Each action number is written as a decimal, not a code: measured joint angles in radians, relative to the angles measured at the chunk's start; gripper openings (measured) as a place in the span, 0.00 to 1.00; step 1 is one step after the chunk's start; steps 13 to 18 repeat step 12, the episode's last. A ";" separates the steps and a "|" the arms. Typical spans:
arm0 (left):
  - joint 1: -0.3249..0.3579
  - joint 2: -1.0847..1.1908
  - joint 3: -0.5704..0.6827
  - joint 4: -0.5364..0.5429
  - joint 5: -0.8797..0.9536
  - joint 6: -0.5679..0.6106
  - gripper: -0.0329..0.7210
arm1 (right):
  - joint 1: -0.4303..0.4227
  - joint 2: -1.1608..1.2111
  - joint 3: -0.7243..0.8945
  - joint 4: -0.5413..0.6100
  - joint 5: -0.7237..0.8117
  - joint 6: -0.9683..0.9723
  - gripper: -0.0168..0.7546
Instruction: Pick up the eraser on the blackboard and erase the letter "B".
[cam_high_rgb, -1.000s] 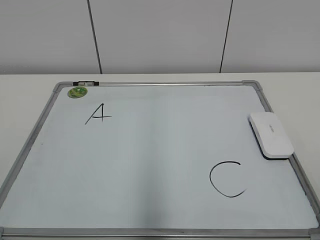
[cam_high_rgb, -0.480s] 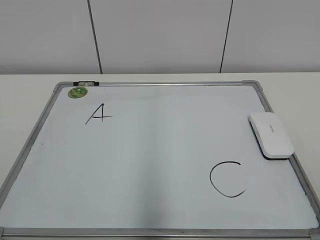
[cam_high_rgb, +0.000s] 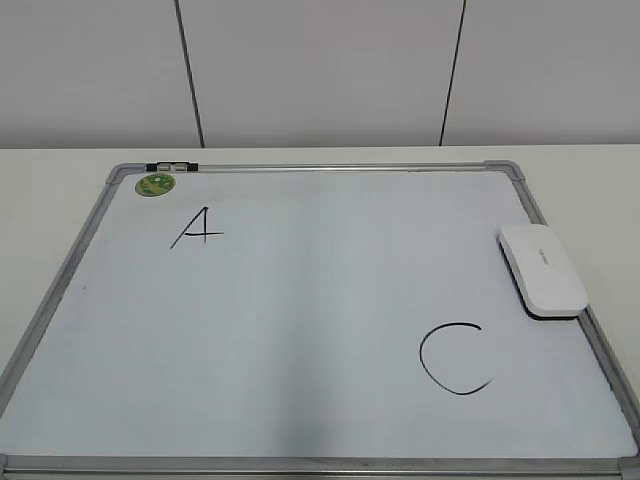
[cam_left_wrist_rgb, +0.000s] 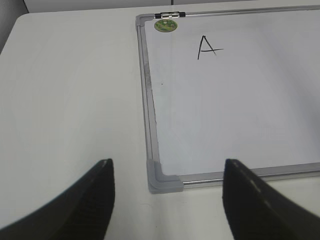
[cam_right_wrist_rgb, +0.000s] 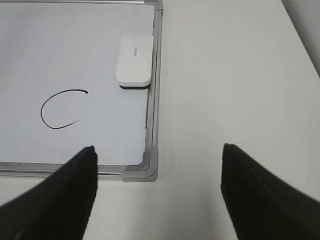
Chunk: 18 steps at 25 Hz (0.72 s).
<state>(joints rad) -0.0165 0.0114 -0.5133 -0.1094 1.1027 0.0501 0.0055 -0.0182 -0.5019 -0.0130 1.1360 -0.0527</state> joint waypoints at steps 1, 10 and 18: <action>0.000 0.000 0.000 0.000 0.000 0.000 0.70 | 0.000 0.000 0.000 0.000 0.000 0.000 0.79; 0.000 0.000 0.000 0.000 0.000 0.000 0.70 | 0.000 0.000 0.000 0.000 0.000 0.000 0.79; 0.000 0.000 0.000 0.000 0.000 0.000 0.70 | 0.000 0.000 0.000 0.000 0.000 0.000 0.79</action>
